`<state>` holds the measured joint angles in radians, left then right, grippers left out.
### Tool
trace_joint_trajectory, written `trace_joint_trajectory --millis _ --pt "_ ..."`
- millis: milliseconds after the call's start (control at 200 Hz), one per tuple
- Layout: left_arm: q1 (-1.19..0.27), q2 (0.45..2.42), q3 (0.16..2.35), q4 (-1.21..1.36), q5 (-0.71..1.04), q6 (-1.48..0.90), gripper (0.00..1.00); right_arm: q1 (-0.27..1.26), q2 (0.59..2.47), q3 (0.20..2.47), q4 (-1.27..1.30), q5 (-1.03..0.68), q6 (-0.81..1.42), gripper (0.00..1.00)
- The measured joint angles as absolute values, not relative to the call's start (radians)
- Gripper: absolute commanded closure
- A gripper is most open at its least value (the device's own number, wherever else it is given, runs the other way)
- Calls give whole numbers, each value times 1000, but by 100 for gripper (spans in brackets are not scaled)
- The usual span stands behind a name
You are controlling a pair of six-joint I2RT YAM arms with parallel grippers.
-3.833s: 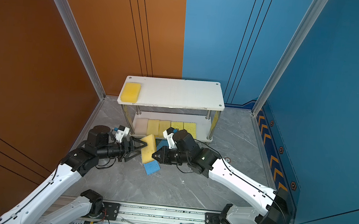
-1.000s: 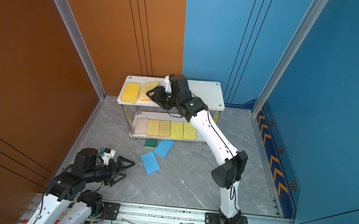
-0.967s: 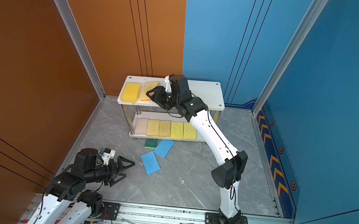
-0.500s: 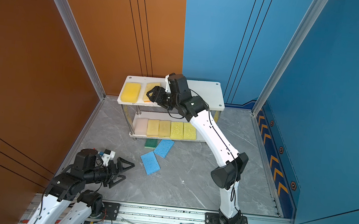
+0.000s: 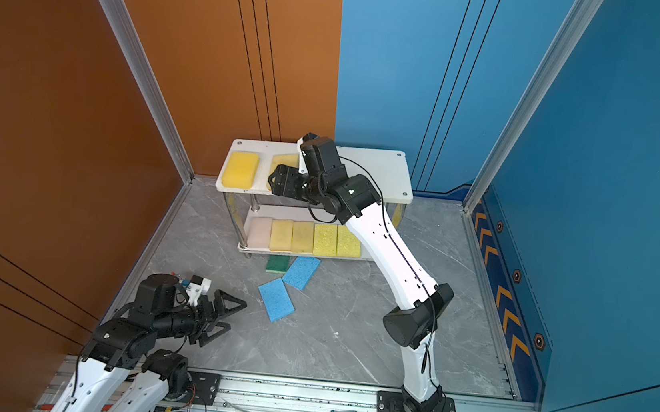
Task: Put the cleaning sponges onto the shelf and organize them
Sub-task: 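Lay the sponge flat and push it against the other yellow sponge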
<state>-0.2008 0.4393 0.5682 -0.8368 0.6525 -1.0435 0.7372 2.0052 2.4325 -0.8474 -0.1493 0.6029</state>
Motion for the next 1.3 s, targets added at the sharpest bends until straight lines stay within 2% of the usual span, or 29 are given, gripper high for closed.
trace_joint_trajectory --millis 335,661,701,721,1011,1301 --pt "-183 439 569 -866 660 -1036 2 713 2099 2546 -832 -160 575 20" --pt "-153 447 569 -881 667 -1008 2 720 2107 2550 -815 -205 575 18" --pt "-148 454 569 -882 668 -1003 2 723 2107 2550 -813 -213 574 2" --pt "-146 458 569 -882 668 -1000 2 725 2107 2550 -812 -217 579 0" --pt "-113 507 569 -884 689 -961 2 727 2098 2535 -793 -245 545 0" --pt "-91 508 571 -884 710 -948 2 778 2098 2535 -830 -111 355 0"
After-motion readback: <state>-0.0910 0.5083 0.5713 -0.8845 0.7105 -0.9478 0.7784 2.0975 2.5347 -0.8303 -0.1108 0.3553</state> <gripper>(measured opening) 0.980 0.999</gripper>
